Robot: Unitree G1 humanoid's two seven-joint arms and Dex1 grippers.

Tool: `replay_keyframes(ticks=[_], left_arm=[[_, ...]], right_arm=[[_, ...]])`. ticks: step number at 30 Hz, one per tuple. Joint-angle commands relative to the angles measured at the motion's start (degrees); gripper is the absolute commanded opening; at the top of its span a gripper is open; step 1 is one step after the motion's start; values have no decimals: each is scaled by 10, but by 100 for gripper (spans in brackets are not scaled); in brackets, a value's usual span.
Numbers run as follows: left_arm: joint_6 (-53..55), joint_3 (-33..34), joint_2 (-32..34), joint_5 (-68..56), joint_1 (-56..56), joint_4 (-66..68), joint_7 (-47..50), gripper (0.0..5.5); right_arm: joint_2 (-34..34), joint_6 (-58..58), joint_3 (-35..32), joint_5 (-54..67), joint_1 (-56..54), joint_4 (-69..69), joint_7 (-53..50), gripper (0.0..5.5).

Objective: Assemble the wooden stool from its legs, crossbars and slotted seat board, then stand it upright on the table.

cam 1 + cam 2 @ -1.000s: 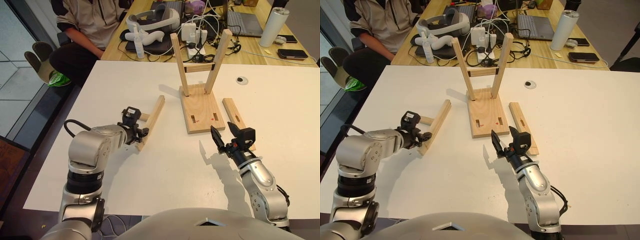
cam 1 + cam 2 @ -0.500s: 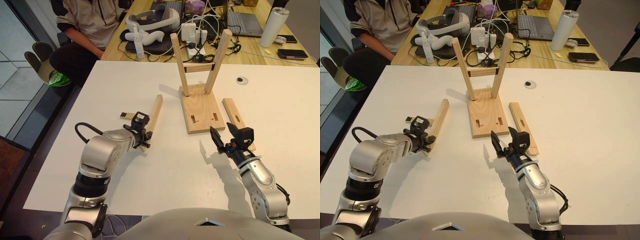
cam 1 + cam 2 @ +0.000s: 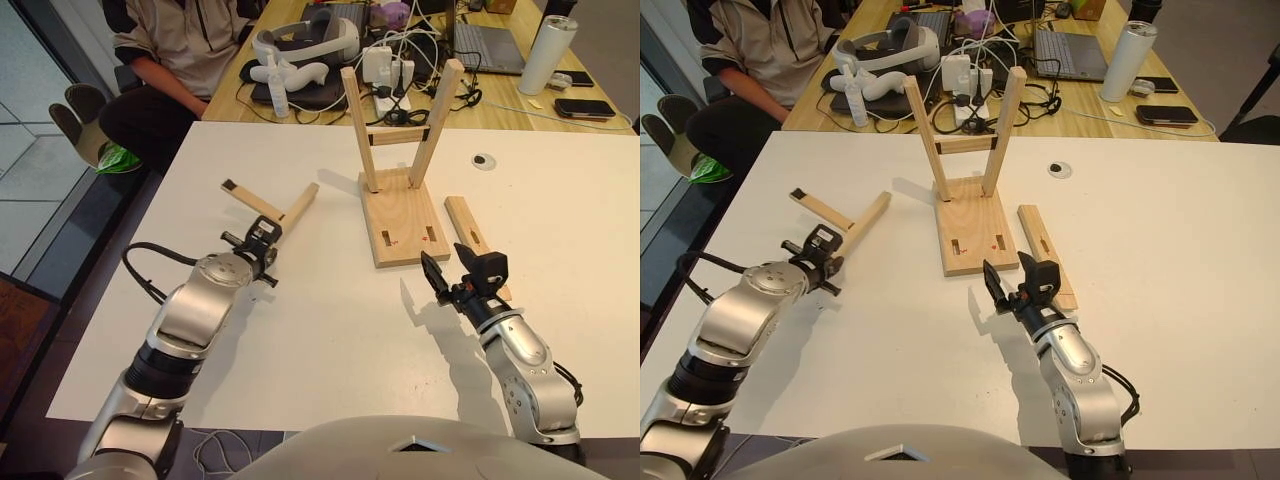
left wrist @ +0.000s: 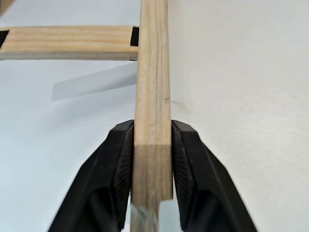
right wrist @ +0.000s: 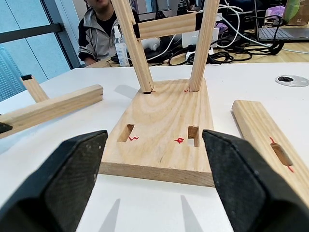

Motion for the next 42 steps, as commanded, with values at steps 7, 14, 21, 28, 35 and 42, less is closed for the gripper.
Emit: replay_keyframes(ticks=[7, 14, 21, 28, 35, 42], left_arm=[[-168, -23, 49, 171, 13, 16, 48, 102], [-262, -2, 54, 257, -34, 17, 56, 102], [-384, 3, 60, 391, -103, 32, 114, 102], [-526, -1, 42, 468, -125, 26, 154, 102], [-573, 7, 12, 483, -113, 18, 132, 102], [-618, -7, -23, 501, -96, -3, 114, 102]], right_arm=[[39, 131, -61, 113, -134, 19, -37, 366], [54, 153, -79, 147, -209, 54, -41, 366], [78, 209, -131, 228, -325, 101, -69, 366], [110, 276, -229, 470, -454, 90, -121, 366], [101, 281, -255, 605, -482, 112, -181, 366], [133, 225, -276, 692, -536, 188, -238, 366]])
